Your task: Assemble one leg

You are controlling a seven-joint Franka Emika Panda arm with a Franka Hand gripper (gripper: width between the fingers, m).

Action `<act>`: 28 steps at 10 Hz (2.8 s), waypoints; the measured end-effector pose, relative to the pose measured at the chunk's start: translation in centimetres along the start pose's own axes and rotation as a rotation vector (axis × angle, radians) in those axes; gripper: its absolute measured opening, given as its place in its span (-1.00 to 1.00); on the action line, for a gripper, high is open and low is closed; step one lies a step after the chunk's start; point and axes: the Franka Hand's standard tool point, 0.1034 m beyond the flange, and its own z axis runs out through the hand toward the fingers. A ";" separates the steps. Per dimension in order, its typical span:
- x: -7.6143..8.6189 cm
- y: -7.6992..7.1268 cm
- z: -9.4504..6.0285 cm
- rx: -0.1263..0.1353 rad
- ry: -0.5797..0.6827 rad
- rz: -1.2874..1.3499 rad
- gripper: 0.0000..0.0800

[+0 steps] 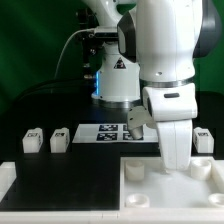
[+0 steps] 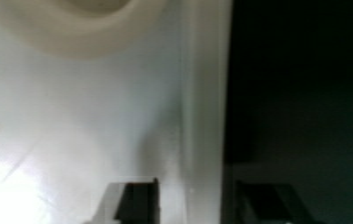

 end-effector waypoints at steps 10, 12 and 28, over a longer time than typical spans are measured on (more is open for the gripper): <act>-0.2 0.0 0.1 0.001 0.000 0.004 0.62; -0.2 0.0 0.1 0.001 0.000 0.005 0.62; 10.6 -2.2 -3.2 0.031 0.015 1.439 0.62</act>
Offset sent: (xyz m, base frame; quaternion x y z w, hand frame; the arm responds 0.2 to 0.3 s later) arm 0.0000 0.0000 0.0000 0.0000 0.0000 0.0000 1.0000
